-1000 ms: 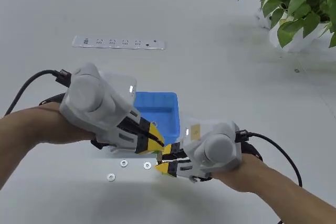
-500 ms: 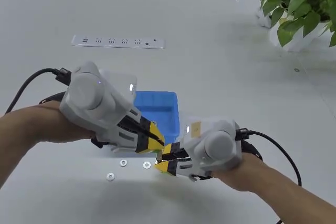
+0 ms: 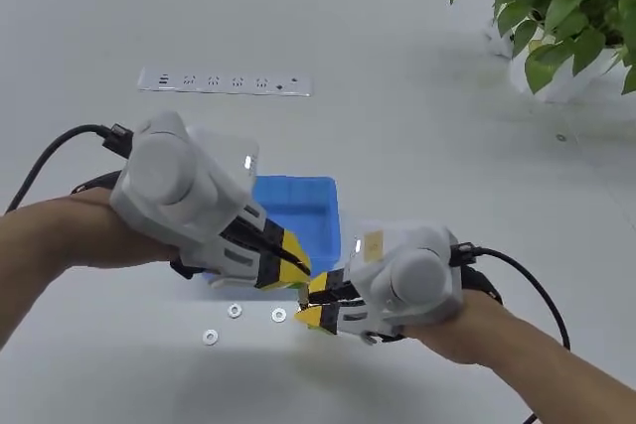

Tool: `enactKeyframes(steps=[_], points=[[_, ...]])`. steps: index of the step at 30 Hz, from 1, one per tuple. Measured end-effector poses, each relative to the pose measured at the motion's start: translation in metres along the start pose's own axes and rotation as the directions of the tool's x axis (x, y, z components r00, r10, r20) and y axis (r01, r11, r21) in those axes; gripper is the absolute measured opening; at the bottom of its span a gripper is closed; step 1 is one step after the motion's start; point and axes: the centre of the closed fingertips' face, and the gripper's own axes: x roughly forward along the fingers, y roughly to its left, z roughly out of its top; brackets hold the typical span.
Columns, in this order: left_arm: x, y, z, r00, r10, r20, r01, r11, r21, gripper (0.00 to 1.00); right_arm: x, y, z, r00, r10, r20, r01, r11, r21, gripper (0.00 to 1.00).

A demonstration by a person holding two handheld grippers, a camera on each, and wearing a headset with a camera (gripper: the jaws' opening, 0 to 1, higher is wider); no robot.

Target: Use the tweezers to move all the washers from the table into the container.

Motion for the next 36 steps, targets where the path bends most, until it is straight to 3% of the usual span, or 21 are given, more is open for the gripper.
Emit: enactKeyframes(steps=[22, 36], points=[[-0.033, 0.003, 0.031, 0.9980, 0.059, 0.021, -0.060, 0.998, 0.029, 0.05, -0.024, -0.009, 0.039, 0.9992, -0.032, 0.024, 0.033, 0.998, -0.046, 0.09], [-0.054, 0.019, 0.034, 0.9937, 0.111, 0.017, -0.111, 0.993, 0.036, 0.05, -0.023, -0.027, 0.063, 0.9991, -0.027, 0.034, 0.030, 0.995, -0.096, 0.09]])
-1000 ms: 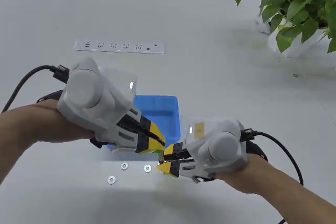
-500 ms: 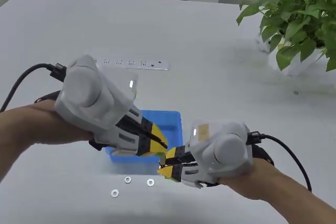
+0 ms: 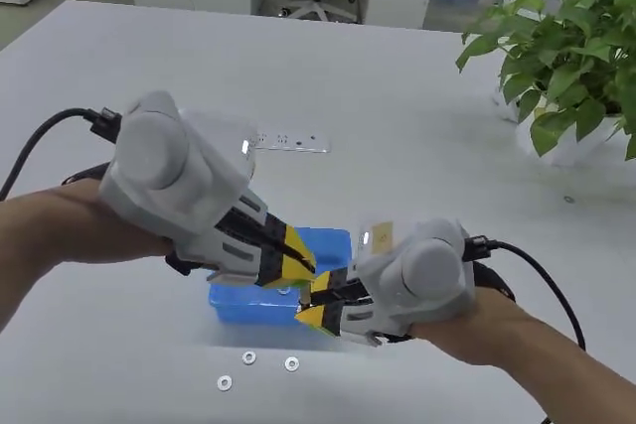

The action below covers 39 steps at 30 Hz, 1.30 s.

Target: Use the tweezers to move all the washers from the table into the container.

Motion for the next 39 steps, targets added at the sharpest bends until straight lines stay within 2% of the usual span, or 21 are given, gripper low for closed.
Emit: enactKeyframes(steps=[9, 19, 39], points=[[-0.009, 0.016, -0.005, 0.9995, 0.030, -0.008, -0.030, 1.000, 0.001, 0.05, 0.008, -0.016, 0.009, 1.0000, 0.002, 0.008, -0.002, 1.000, -0.017, 0.09], [-0.016, 0.032, -0.021, 0.9984, 0.052, -0.023, -0.053, 0.998, -0.023, 0.05, 0.026, -0.028, 0.014, 0.9998, 0.016, 0.009, -0.016, 1.000, -0.026, 0.10], [-0.008, 0.053, -0.055, 0.9975, 0.054, -0.045, -0.057, 0.996, -0.074, 0.06, 0.058, -0.044, 0.001, 0.9987, 0.050, 0.001, -0.050, 0.999, -0.007, 0.10]])
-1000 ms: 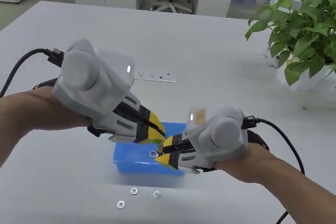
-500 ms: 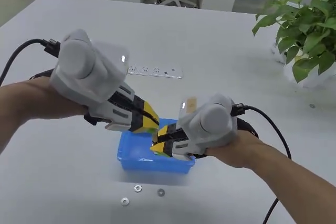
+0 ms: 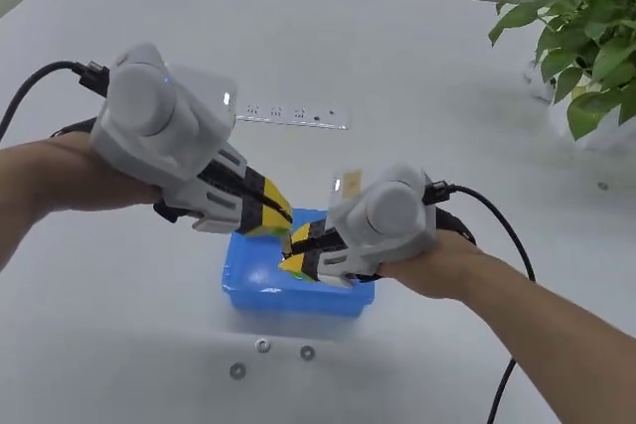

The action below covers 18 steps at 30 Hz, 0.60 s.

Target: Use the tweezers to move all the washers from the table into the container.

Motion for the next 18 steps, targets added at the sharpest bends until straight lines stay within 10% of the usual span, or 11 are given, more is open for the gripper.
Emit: enactKeyframes(steps=[18], points=[[0.007, 0.008, -0.029, 0.9996, 0.002, -0.027, -0.003, 0.999, -0.045, 0.06, 0.029, -0.003, -0.012, 0.9989, 0.045, -0.010, -0.045, 0.999, 0.005, 0.10]])
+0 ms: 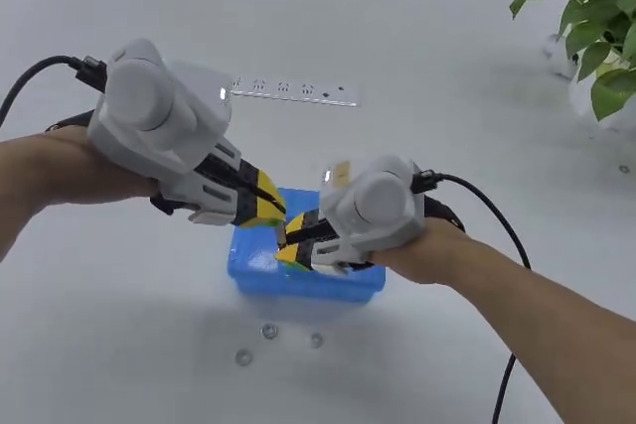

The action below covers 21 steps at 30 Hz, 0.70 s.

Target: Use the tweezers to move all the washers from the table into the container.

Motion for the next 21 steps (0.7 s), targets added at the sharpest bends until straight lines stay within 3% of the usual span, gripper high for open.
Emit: enactKeyframes(steps=[21], points=[[0.004, 0.003, -0.011, 0.9997, 0.004, -0.022, -0.004, 1.000, -0.006, 0.06, 0.012, -0.002, -0.005, 0.9997, 0.021, -0.009, -0.021, 1.000, -0.002, 0.10]])
